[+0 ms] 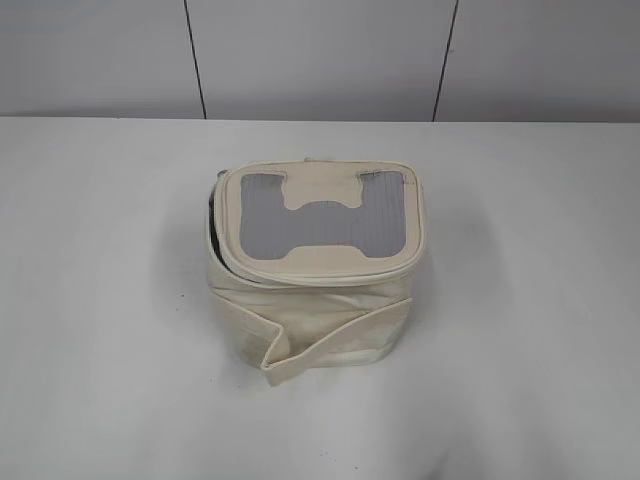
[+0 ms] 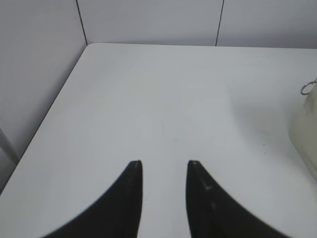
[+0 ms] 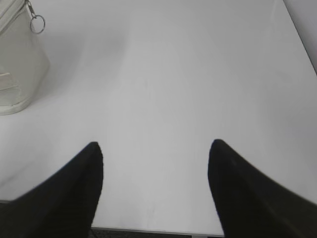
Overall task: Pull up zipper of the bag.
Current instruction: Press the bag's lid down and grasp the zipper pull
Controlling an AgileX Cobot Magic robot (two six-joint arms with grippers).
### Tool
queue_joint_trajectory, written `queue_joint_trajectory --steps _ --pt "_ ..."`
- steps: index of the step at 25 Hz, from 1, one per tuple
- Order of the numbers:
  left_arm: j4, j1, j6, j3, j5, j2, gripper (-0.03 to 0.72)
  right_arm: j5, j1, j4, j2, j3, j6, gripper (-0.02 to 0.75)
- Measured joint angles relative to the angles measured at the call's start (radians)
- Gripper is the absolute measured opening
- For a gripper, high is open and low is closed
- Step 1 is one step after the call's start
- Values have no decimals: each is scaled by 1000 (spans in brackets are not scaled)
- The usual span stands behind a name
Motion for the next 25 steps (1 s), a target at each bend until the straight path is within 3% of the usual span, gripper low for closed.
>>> queue_joint_trajectory --steps 25 --pt "0 0 0 0 0 0 237 0 0 1 0 0 0 524"
